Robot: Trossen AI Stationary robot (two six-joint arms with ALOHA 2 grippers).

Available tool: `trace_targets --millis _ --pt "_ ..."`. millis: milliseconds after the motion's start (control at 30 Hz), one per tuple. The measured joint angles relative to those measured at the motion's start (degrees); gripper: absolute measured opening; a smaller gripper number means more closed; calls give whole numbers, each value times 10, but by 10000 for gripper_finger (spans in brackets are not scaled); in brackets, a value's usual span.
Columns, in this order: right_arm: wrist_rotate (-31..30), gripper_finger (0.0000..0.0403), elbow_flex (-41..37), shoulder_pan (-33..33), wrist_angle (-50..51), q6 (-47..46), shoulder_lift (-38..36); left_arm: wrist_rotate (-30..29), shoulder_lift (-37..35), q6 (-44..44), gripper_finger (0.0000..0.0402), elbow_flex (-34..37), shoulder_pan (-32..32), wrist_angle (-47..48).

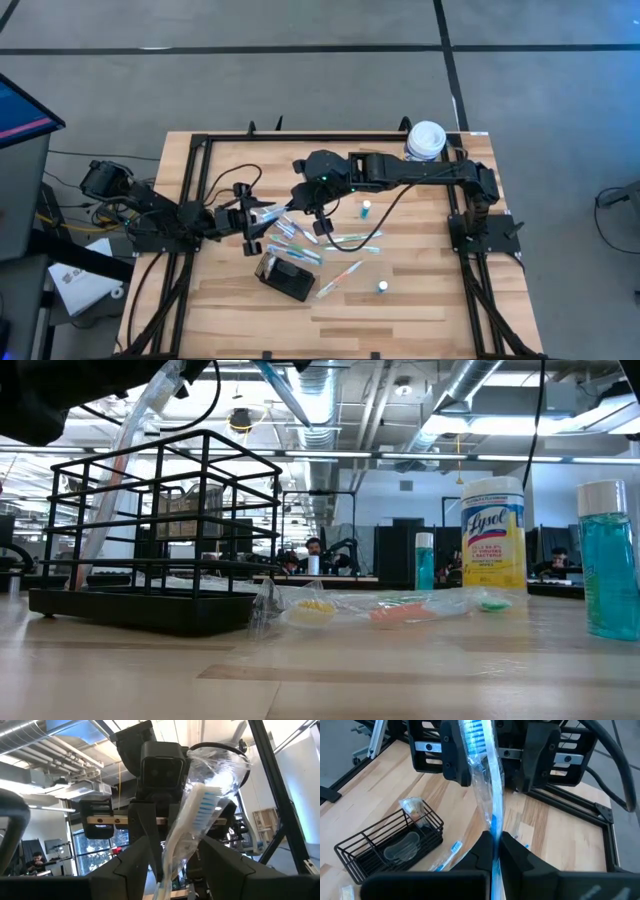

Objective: Pick & Place toothbrushing station
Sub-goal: Put the blue toothbrush into the mesh organizer

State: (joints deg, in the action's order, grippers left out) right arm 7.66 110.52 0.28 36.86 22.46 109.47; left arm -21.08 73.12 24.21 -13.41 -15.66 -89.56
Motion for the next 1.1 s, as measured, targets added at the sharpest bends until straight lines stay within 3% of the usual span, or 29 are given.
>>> trace_targets --millis 167,533,733,900,1100 --pt "0 6 0 1 -6 0 0 1 0 0 158 0 0 1" --pt "10 6 0 0 -16 0 0 44 0 -3 88 0 21 -3" --pt "15 7 0 0 -18 0 0 88 0 -9 78 -1 38 -3" --pt "16 7 0 0 -19 0 0 91 0 -9 73 -10 38 -3" --pt "17 11 0 0 -18 -4 0 91 0 -2 15 -14 38 -3"
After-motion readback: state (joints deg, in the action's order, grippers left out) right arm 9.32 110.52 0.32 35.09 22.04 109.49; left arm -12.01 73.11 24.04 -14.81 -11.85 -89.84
